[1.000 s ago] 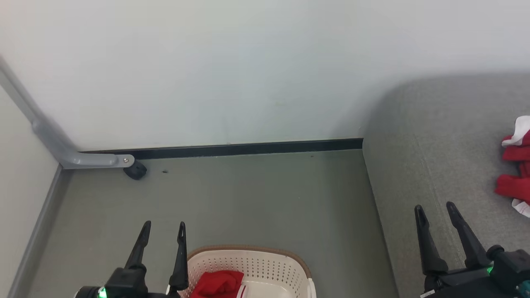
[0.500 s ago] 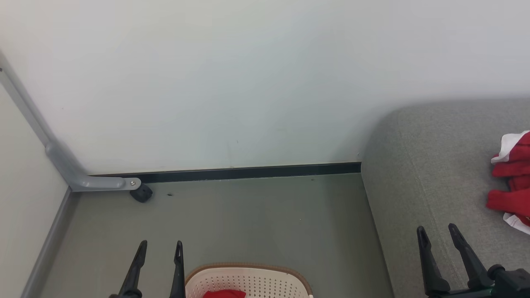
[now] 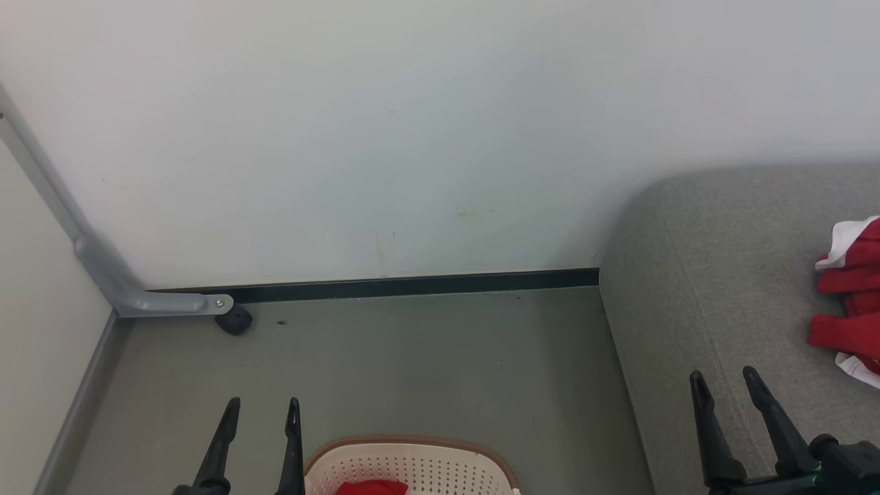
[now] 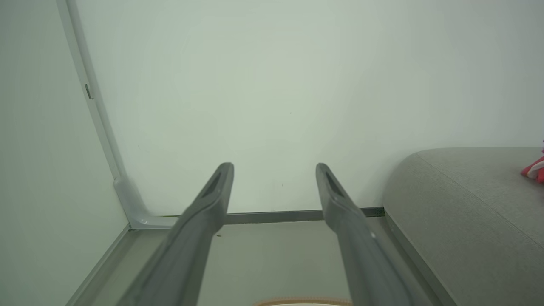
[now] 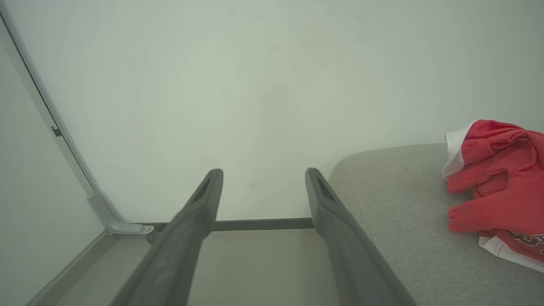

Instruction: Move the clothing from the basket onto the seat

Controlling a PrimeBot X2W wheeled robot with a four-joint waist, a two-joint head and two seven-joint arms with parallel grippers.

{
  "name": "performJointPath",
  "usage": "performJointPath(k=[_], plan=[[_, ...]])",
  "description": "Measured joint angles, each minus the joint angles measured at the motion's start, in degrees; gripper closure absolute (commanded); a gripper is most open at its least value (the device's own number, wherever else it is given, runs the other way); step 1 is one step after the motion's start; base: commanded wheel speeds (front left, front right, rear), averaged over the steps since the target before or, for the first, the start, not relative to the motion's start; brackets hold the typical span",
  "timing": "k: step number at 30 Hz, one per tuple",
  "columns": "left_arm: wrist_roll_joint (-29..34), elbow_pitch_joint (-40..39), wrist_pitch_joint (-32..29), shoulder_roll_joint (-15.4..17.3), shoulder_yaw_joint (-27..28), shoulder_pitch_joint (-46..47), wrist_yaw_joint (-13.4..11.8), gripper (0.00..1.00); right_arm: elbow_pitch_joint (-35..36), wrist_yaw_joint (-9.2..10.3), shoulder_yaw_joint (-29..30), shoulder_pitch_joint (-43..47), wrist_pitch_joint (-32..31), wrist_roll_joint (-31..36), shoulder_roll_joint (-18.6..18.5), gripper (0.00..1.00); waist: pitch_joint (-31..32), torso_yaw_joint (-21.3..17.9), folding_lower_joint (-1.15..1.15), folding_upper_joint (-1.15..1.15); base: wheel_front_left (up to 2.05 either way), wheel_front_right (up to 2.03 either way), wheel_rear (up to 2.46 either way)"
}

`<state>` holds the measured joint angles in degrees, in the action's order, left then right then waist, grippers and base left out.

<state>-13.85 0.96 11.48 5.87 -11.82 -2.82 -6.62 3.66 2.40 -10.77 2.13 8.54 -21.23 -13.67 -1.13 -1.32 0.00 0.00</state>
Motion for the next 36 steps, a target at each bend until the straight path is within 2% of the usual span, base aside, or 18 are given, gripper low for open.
performJointPath(k=[19, 29, 36], plan=[[0.7, -1.0, -4.1, -0.6, -0.4, 0.0, 0.0, 0.0, 3.8, 0.19, 0.2, -0.4, -1.0, 0.0, -0.3, 0.0, -2.8, -0.2, 0.0, 0.0, 0.0, 0.0, 0.0], [0.6, 4.4, -7.5, -1.5, -3.8, 2.1, 0.0, 0.0, 8.3, 0.69, 0.4, -2.4, -1.5, 0.1, -0.8, 0.0, -7.1, -0.6, 0.01, 0.0, 0.0, 0.0, 0.0], [0.8, 10.5, -10.7, -2.2, -7.8, 7.5, 0.7, 0.0, 11.5, 1.12, 1.3, -5.6, -2.5, 0.4, -1.4, 0.0, -12.0, -1.1, 0.01, 0.01, 0.0, 0.0, 0.0]])
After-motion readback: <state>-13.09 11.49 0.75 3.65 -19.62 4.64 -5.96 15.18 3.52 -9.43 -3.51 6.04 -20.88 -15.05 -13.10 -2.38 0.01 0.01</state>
